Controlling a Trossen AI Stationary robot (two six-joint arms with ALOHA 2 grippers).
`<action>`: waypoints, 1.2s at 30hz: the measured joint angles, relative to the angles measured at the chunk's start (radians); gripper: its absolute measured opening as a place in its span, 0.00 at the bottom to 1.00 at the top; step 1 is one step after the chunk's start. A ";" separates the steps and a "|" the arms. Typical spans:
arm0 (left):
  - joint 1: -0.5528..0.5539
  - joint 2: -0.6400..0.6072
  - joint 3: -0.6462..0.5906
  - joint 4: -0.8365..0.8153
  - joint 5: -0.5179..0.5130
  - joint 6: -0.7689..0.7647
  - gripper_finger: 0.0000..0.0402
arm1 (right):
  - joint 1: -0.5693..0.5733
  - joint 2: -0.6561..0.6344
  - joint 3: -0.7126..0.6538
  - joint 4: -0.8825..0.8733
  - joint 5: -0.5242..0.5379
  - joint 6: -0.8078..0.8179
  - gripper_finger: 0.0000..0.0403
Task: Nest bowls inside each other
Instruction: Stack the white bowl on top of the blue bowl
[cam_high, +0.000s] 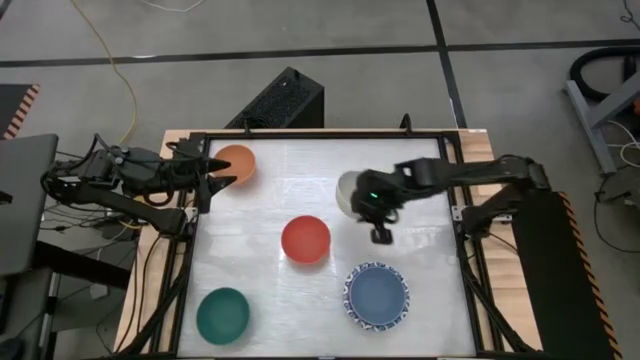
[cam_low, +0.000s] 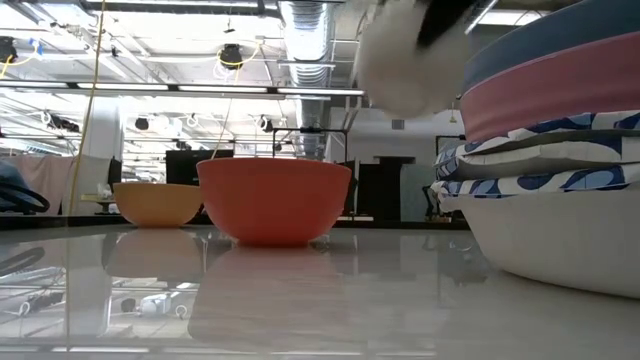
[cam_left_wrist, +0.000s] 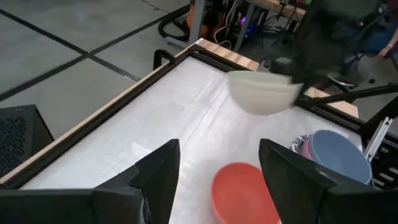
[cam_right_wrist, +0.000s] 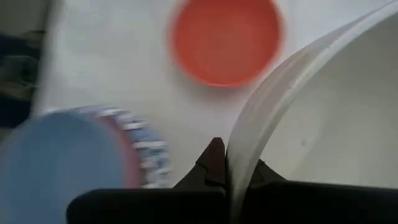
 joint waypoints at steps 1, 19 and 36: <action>0.000 0.000 0.000 0.000 0.006 0.005 0.52 | 0.032 -0.021 0.000 0.002 -0.018 0.008 0.02; 0.000 -0.014 0.000 0.001 0.035 0.073 0.52 | 0.607 0.030 0.000 0.083 0.131 0.246 0.02; 0.000 -0.046 0.000 0.212 0.154 0.123 0.52 | 0.629 0.096 0.000 0.000 0.147 0.282 0.03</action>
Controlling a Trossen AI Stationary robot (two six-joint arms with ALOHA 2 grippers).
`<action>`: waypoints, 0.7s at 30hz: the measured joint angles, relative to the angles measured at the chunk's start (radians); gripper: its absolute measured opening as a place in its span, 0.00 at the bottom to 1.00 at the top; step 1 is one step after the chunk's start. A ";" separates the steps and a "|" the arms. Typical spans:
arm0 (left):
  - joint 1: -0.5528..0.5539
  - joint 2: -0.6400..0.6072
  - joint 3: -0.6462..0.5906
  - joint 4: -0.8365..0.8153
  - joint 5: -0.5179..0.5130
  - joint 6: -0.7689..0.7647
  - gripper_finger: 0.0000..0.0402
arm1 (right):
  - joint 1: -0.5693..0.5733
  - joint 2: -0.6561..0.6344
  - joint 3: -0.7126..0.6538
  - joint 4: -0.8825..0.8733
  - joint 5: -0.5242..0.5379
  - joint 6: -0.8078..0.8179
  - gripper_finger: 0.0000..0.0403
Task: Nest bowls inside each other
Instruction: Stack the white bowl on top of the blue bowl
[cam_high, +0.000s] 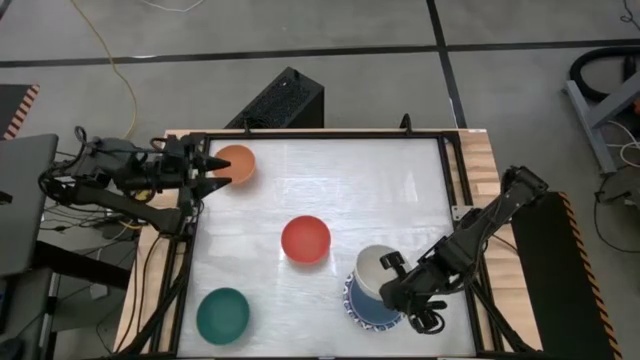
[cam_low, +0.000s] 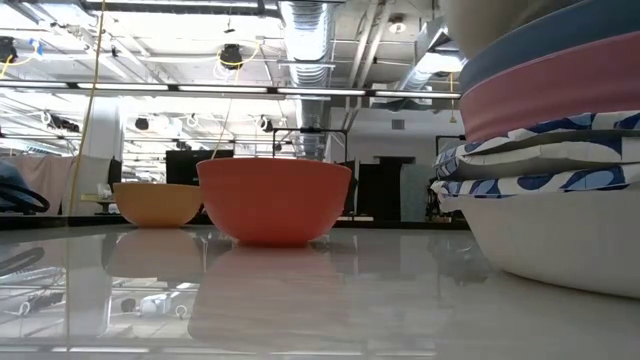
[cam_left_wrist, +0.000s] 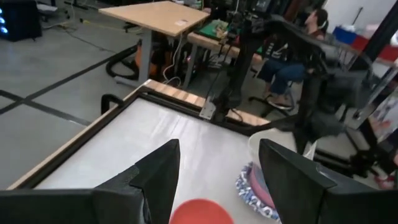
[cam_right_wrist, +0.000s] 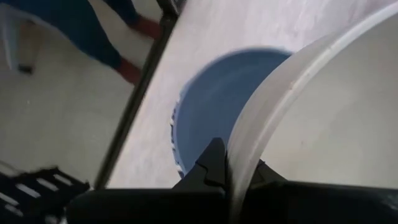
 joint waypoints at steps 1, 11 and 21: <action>0.000 0.000 0.000 0.006 0.002 -0.006 0.52 | 0.003 0.011 0.000 -0.004 0.000 -0.011 0.03; 0.000 -0.004 0.000 0.027 0.006 -0.039 0.52 | 0.056 0.117 0.000 0.007 -0.006 -0.038 0.03; 0.000 -0.004 0.000 0.050 -0.001 -0.030 0.52 | 0.089 0.132 0.000 0.012 0.070 0.064 0.06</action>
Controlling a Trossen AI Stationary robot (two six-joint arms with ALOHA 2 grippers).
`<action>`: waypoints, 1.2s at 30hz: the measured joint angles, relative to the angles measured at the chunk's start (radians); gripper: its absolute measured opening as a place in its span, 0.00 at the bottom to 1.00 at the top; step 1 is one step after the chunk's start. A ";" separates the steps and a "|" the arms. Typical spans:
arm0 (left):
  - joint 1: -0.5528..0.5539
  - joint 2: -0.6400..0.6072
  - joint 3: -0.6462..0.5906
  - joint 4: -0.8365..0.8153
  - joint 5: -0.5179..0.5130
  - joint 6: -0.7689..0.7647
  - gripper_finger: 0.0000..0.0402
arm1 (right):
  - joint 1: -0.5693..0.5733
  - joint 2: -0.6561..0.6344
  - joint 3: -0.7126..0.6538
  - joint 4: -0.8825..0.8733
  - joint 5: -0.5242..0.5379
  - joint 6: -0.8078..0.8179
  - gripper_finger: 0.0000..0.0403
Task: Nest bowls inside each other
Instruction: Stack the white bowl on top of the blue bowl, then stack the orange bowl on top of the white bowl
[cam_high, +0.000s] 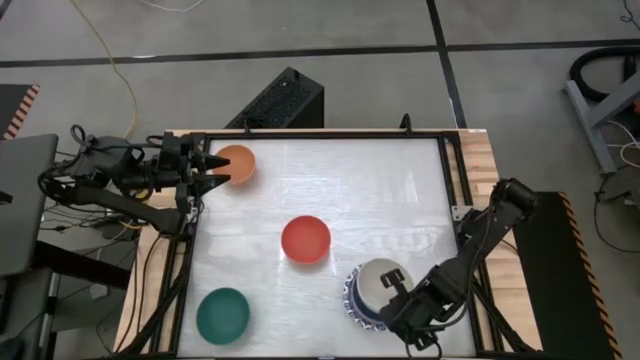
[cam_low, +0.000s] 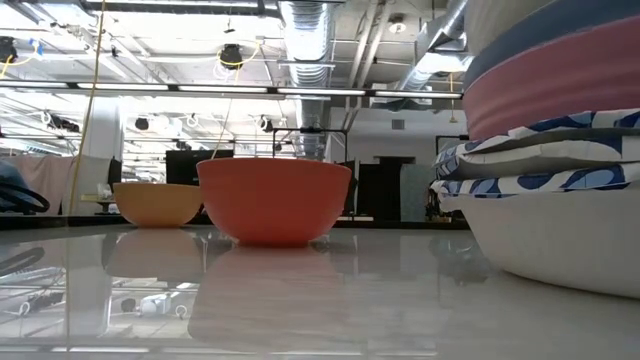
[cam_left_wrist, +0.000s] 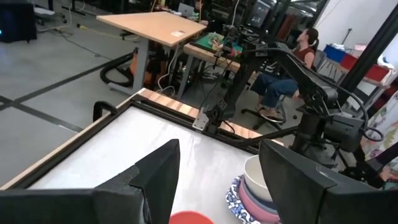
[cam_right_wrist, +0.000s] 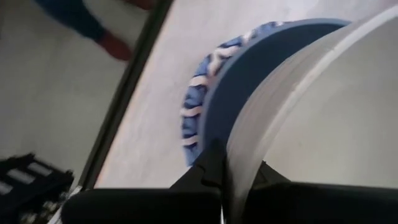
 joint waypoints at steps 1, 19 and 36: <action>0.000 0.000 0.000 0.000 0.000 0.000 0.52 | -0.003 0.000 0.000 0.002 0.008 0.009 0.07; 0.000 0.000 0.000 -0.025 0.016 0.015 0.52 | -0.083 -0.007 0.000 0.159 -0.073 0.120 0.42; 0.000 0.000 0.000 -0.053 0.017 0.000 0.52 | -0.054 -0.062 0.000 0.191 -0.048 0.258 0.38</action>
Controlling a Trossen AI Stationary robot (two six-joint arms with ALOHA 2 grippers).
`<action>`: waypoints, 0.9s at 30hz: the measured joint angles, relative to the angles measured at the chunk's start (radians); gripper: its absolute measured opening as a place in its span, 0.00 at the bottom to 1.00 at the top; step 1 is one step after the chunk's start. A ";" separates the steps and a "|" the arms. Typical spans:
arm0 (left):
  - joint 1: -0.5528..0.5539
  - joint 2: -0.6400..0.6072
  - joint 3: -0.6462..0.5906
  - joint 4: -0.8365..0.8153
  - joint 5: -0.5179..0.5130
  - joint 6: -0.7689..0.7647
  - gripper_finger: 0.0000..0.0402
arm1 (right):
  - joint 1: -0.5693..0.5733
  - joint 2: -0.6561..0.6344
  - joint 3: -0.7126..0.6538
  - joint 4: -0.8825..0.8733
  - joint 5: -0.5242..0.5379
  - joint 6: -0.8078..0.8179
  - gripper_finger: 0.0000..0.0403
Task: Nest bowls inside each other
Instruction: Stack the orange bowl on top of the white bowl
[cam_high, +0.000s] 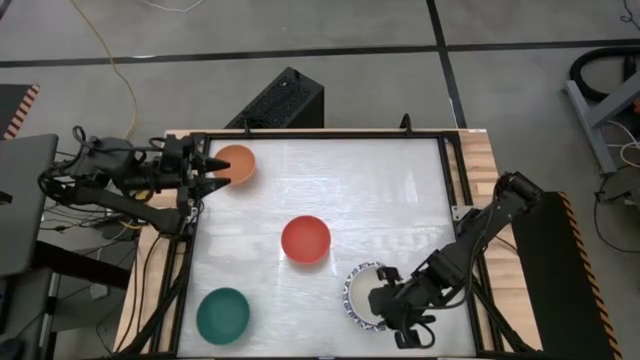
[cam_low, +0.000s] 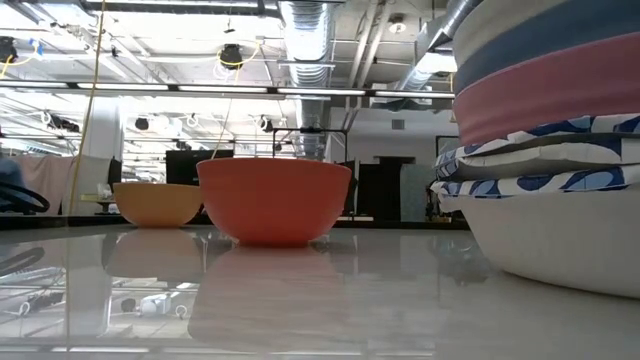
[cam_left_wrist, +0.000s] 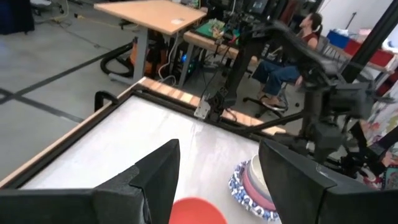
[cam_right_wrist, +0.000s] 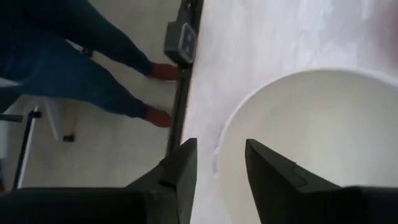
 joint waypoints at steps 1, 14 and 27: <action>0.000 0.000 0.000 -0.012 0.000 -0.006 0.52 | 0.010 0.000 0.000 0.000 0.000 0.010 0.37; 0.000 -0.006 0.000 0.001 -0.043 -0.011 0.52 | -0.086 -0.002 0.020 -0.043 0.373 -0.118 0.29; 0.000 -0.007 0.000 -0.086 -0.027 -0.033 0.52 | -0.624 0.050 0.051 0.028 0.151 -0.034 0.29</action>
